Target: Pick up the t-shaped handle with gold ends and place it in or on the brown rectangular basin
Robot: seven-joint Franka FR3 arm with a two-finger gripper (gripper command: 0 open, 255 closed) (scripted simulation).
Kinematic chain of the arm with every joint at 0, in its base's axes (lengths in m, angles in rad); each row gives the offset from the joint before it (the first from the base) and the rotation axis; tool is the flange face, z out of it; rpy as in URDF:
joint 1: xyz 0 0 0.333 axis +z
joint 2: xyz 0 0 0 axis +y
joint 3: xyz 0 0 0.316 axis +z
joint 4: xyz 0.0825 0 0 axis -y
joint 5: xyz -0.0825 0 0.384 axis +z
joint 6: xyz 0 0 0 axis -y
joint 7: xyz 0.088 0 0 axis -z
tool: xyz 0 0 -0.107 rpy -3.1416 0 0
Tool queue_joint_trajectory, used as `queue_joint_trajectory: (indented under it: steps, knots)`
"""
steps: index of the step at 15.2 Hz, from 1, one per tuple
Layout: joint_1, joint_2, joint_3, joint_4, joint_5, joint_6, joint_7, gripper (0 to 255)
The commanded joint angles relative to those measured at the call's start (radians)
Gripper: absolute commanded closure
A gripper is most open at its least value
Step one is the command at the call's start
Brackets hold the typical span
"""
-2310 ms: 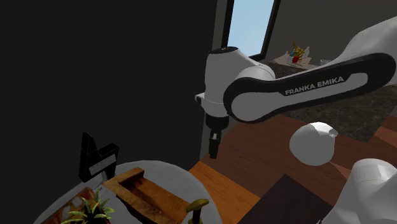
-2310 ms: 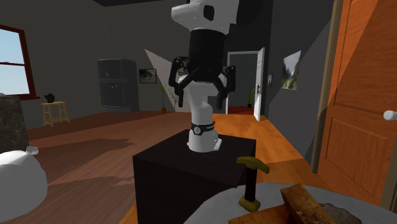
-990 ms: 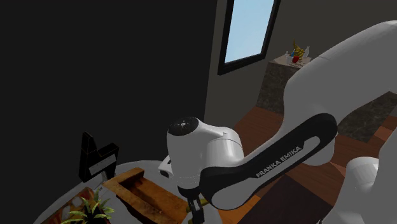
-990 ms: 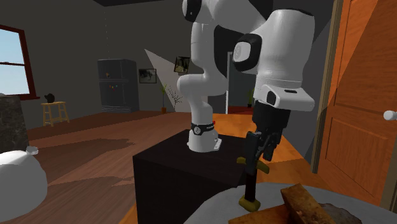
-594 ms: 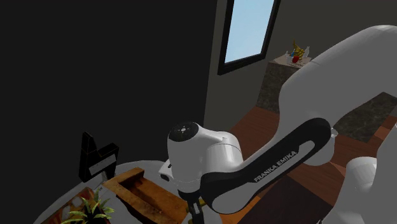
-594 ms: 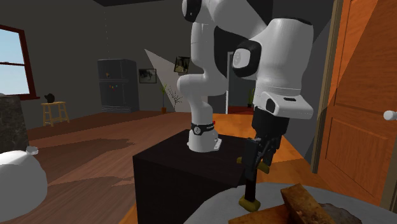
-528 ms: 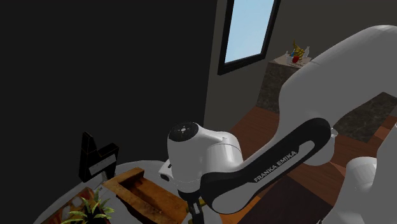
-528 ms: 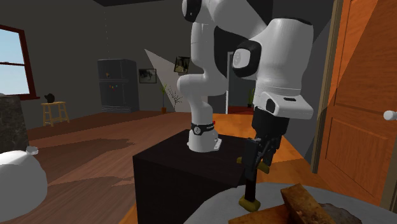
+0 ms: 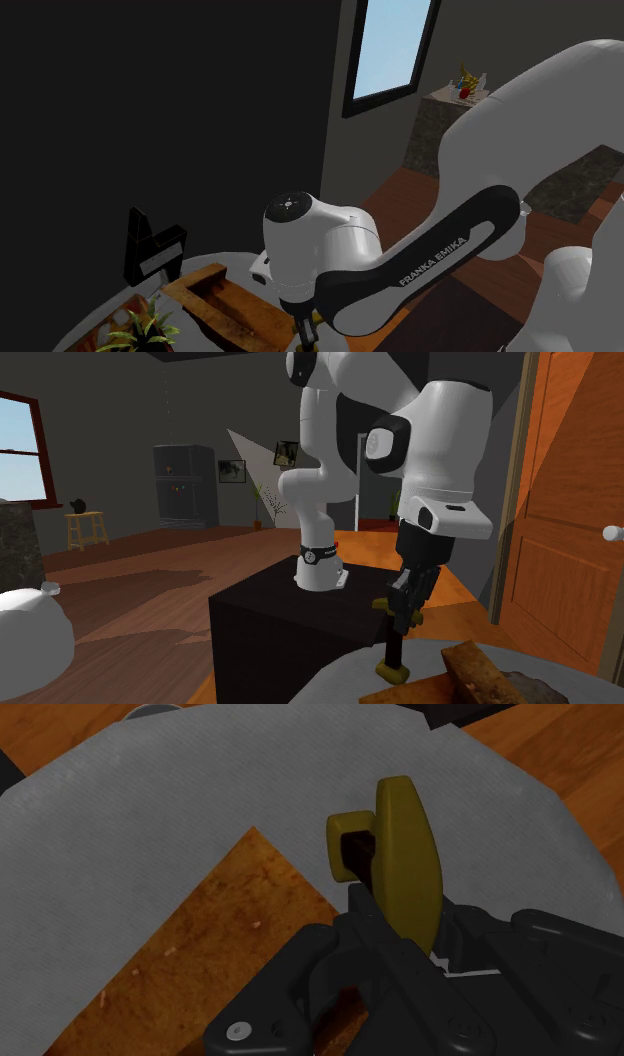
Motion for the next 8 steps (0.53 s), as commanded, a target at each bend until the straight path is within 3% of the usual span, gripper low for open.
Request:
queue_joint_trajectory:
  steps: [1, 8]
  knots:
    - [0.0, 0.0, 0.0, 0.0, 0.0, 0.0, 0.0, 255]
    - [-0.001, -0.043, 0.003, 0.013, 0.025, -0.052, -0.02, 255]
